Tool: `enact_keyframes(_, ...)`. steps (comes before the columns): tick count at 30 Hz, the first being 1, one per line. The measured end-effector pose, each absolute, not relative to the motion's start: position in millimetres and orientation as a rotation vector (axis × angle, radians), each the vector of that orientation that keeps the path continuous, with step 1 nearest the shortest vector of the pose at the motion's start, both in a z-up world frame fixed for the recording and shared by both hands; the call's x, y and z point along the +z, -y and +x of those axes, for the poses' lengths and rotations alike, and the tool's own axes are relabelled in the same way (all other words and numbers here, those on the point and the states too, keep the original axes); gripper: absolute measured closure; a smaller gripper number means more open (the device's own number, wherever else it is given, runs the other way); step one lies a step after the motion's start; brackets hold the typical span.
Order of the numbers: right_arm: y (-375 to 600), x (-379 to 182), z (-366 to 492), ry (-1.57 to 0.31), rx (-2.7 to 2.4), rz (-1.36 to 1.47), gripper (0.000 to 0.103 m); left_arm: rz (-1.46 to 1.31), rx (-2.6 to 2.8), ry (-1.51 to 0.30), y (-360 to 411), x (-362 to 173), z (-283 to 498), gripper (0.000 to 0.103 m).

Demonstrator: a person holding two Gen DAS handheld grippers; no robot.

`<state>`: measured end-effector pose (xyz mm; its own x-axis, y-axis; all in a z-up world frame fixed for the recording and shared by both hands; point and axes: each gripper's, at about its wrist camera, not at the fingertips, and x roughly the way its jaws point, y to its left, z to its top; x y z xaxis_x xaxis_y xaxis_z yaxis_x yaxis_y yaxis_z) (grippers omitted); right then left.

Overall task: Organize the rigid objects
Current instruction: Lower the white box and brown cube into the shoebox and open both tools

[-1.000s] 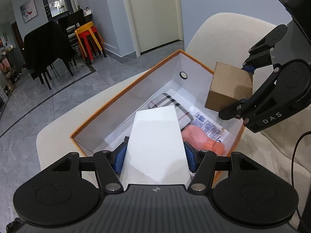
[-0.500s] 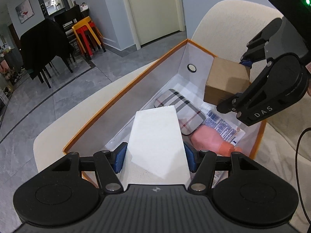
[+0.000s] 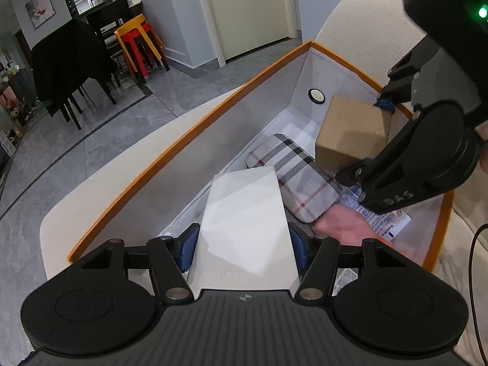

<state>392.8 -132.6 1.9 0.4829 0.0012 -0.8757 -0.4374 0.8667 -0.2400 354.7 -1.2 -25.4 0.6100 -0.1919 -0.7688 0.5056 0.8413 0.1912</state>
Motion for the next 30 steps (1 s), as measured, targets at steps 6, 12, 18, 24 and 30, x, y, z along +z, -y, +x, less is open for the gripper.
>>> enact_keyframes(6, 131.6, -10.5, 402.6, -1.043, 0.271, -0.478, 0.044, 0.445, -0.391, -0.815, 5.0, -34.4, 358.7, 0.034)
enact_keyframes(12, 119.8, -13.4, 407.4, -1.020, 0.288, -0.526, 0.044, 0.433, -0.371, -0.825, 4.5, -40.5, 367.0, 0.034)
enact_keyframes(18, 115.5, -16.7, 415.3, -1.017, 0.289, -0.532, 0.044, 0.458, -0.370, -0.830, 8.3, -45.8, 366.5, 0.034)
enact_keyframes(24, 113.2, -17.8, 418.4, -1.001, 0.299, -0.546, 0.044, 0.491, -0.362, -0.828, 13.7, -51.4, 366.6, 0.034)
enact_keyframes(30, 110.3, -19.0, 422.6, -0.961, 0.339, -0.577, 0.044, 0.532, -0.340, -0.844, 19.9, -53.6, 368.7, 0.034)
